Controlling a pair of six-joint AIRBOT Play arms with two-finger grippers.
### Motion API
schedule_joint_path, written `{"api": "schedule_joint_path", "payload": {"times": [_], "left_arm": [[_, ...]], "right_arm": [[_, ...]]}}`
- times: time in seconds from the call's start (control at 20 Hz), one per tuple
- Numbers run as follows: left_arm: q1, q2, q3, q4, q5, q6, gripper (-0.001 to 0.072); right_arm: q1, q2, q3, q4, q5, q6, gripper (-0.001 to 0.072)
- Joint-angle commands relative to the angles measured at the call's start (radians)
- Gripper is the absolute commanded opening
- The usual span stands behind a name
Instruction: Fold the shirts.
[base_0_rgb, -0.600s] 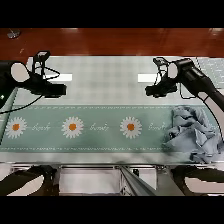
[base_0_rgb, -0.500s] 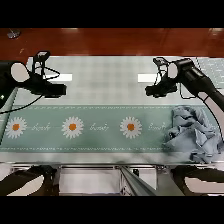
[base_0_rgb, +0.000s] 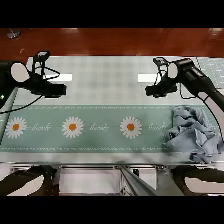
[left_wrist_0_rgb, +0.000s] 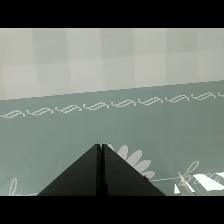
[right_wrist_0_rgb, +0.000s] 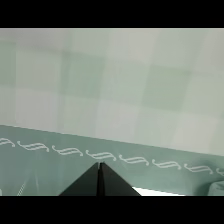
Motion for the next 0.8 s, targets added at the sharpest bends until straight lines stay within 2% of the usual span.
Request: {"api": "schedule_joint_path", "payload": {"times": [0.0, 0.15, 0.25, 0.3, 0.35, 0.4, 0.5, 0.6, 0.65, 0.75], "left_arm": [[0.000, -0.001, 0.000, 0.000, 0.008, 0.000, 0.0021], [0.000, -0.001, 0.000, 0.000, 0.047, 0.000, 0.0021], [0.000, -0.001, 0.000, 0.000, 0.047, 0.000, 0.0021], [0.000, -0.002, 0.000, 0.000, 0.052, -0.002, 0.0027], [-0.001, -0.003, 0.000, 0.000, 0.053, -0.013, 0.0201], [-0.009, -0.003, 0.000, -0.003, 0.052, -0.035, 0.0680], [-0.020, 0.003, 0.009, -0.007, 0.027, 0.000, 0.0700], [-0.030, 0.045, 0.005, -0.007, 0.023, 0.024, 0.0700], [-0.031, 0.083, -0.006, -0.007, 0.023, 0.024, 0.0700], [-0.032, 0.203, -0.070, -0.007, 0.031, 0.024, 0.0700]], "right_arm": [[0.001, 0.000, 0.001, 0.001, -0.010, 0.000, 0.0027], [0.001, 0.000, 0.001, 0.006, -0.084, 0.001, 0.0027], [0.001, 0.000, 0.001, 0.041, -0.063, 0.001, 0.0030], [0.000, 0.000, 0.005, 0.050, -0.024, 0.003, 0.0174], [0.001, 0.000, 0.010, 0.050, 0.025, 0.002, 0.0515], [0.000, 0.003, 0.012, 0.045, 0.084, -0.028, 0.0631], [0.000, 0.030, 0.012, -0.046, 0.224, -0.076, 0.0633], [-0.001, 0.101, 0.002, -0.205, 0.332, -0.086, 0.0633], [-0.014, 0.156, -0.018, -0.260, 0.344, -0.079, 0.0633], [-0.083, 0.309, -0.108, -0.272, 0.313, -0.018, 0.0633]]}}
